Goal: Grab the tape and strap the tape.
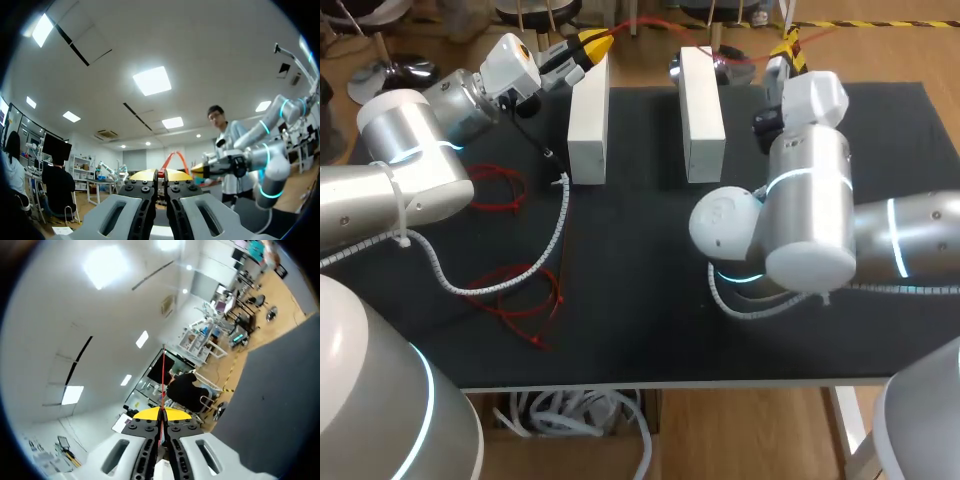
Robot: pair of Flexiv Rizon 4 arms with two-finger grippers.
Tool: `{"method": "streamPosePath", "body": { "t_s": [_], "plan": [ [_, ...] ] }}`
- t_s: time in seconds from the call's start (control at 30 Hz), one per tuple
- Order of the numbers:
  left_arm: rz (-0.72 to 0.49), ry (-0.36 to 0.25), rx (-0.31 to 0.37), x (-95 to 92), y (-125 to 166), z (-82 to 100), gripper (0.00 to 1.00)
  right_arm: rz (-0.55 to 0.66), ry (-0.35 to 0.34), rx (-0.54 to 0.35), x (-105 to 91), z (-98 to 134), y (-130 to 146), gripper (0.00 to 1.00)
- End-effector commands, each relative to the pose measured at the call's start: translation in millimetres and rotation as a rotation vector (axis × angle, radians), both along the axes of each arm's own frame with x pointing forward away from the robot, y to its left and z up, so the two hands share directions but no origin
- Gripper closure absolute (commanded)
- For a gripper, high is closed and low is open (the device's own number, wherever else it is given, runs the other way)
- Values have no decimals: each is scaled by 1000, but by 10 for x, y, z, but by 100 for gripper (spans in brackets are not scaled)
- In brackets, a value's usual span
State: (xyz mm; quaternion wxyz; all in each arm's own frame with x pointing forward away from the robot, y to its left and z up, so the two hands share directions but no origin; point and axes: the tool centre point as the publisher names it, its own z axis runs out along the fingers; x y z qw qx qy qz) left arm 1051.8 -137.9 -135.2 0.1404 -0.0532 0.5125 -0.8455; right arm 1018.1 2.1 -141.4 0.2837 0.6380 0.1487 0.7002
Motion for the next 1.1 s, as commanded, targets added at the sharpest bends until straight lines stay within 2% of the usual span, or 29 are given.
{"method": "streamPosePath", "body": {
  "t_s": [0.03,0.2,0.33,0.63,1.1],
  "plan": [
    [1,-2,-3,3,-7,-13,100,-23,-22,-145,44,2,6,100],
    [1,-2,-3,3,-7,-13,100,-20,-4,-266,52,86,27,100],
    [1,-2,-3,3,-7,-13,100,-26,-32,-346,40,141,66,100],
    [1,-2,-3,3,-7,-13,100,-80,-9,-511,-20,137,104,100],
    [1,-2,-3,3,-7,-13,100,-80,0,-496,-34,154,117,100]
  ]
}}
